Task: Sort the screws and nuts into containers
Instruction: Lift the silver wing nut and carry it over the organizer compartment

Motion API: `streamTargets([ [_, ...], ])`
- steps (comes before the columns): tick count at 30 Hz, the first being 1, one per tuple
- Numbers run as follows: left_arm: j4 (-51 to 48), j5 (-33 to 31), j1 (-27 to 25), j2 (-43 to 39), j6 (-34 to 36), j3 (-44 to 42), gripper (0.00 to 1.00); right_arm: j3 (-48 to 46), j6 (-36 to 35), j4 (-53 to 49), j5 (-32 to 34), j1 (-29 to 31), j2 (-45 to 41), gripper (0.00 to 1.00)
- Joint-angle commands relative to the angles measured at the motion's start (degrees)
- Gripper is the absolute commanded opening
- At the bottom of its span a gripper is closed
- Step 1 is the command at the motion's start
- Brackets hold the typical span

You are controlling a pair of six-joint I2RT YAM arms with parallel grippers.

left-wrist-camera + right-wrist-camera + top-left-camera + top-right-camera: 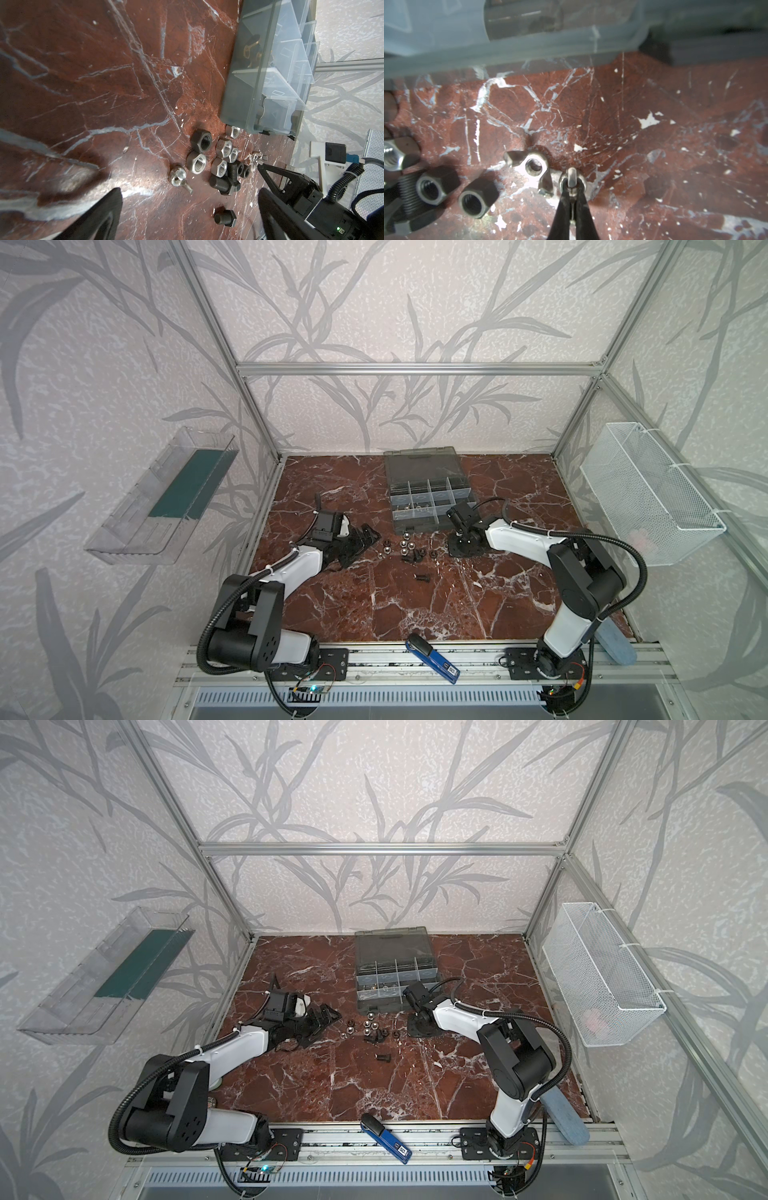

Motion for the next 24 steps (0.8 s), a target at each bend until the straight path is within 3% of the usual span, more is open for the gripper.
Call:
streamTargets([
  [1, 0.1, 0.2, -0.1, 0.0, 0.3, 1.0, 1.0, 1.7, -3.1, -7.2, 2.4, -0.1, -1.6, 0.0],
  [8, 4.0, 2.2, -0.1, 0.4, -1.6, 0.1, 1.0, 13.2, -10.1, -13.8, 3.1, -0.7, -6.2, 0.0],
  [12, 5.5, 2.8, -0.1, 1.1, -2.4, -0.3, 1.0, 18.4, -12.4, -9.8, 1.8, -1.9, -4.9, 0.0],
  [24, 3.8, 2.3, -0.1, -1.6, -2.2, -0.4, 1.0, 43.9, -15.0, -11.8, -4.0, -2.8, 18.2, 0.0],
])
